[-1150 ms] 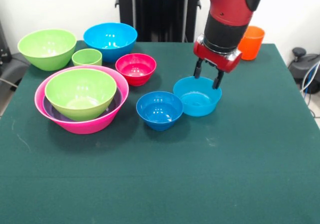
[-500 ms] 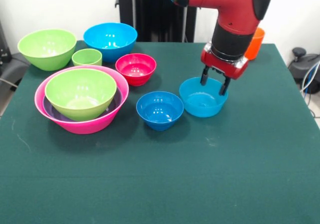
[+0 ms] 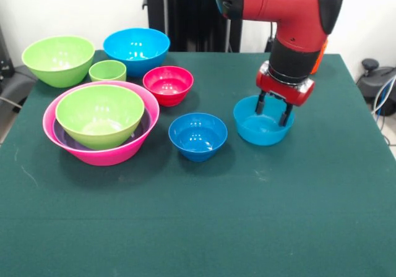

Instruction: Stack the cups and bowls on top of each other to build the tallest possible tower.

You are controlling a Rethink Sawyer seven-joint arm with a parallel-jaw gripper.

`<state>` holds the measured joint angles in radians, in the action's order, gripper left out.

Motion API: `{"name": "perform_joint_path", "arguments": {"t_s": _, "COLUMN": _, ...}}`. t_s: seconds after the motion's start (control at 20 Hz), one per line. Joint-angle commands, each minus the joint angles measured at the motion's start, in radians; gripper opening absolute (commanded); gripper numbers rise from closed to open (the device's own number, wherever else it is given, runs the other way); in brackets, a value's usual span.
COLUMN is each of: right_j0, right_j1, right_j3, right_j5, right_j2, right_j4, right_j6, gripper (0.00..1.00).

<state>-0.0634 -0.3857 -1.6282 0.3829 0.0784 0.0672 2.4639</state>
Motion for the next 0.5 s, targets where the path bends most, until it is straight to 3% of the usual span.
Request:
{"name": "perform_joint_path", "arguments": {"t_s": 0.05, "right_j0": 0.017, "right_j1": 0.025, "right_j3": 0.042, "right_j5": 0.025, "right_j2": -0.151, "right_j4": -0.03, "right_j6": 0.021, "gripper": 1.0}}
{"name": "perform_joint_path", "arguments": {"t_s": 0.5, "right_j0": 0.038, "right_j1": -0.063, "right_j3": -0.012, "right_j5": 0.128, "right_j2": -0.187, "right_j4": -0.034, "right_j6": -0.008, "gripper": 1.0}}
